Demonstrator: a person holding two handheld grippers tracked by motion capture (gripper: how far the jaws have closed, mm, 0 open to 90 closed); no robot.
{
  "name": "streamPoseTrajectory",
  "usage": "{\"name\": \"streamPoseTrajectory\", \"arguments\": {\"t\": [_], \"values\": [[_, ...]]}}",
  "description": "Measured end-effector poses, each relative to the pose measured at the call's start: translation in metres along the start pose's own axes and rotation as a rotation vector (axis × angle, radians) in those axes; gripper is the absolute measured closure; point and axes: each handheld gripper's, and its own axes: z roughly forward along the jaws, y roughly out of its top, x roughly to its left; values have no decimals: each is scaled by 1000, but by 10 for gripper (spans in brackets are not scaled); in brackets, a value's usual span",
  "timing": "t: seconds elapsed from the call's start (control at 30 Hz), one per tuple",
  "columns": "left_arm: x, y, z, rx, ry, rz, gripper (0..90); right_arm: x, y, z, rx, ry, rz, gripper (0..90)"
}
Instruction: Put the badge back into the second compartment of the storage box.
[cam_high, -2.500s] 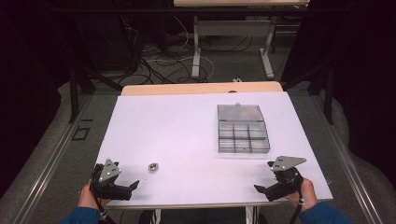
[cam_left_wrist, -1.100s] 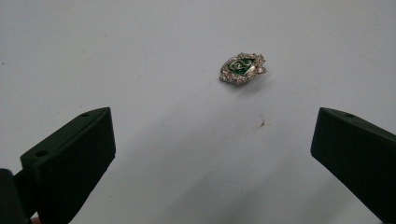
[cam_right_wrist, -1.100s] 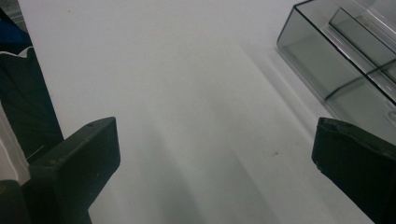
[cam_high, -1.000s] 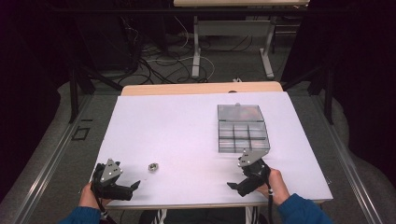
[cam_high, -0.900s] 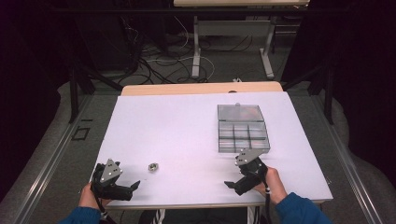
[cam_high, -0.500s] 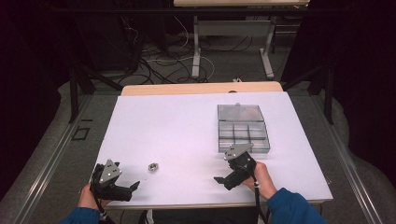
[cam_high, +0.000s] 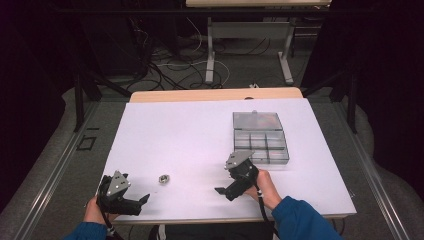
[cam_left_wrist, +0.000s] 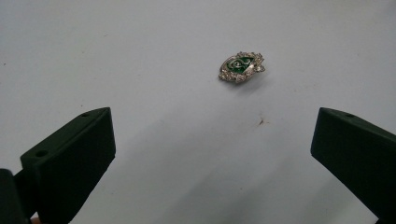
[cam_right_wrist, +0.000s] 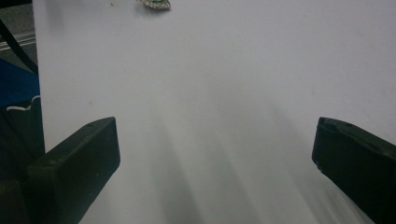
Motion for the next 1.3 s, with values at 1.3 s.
{"name": "streamPoseTrajectory", "arguments": {"t": [1.3], "values": [[0,3,4,15,-32,6,1,31,71,112,-12,137,-141,25]]}}
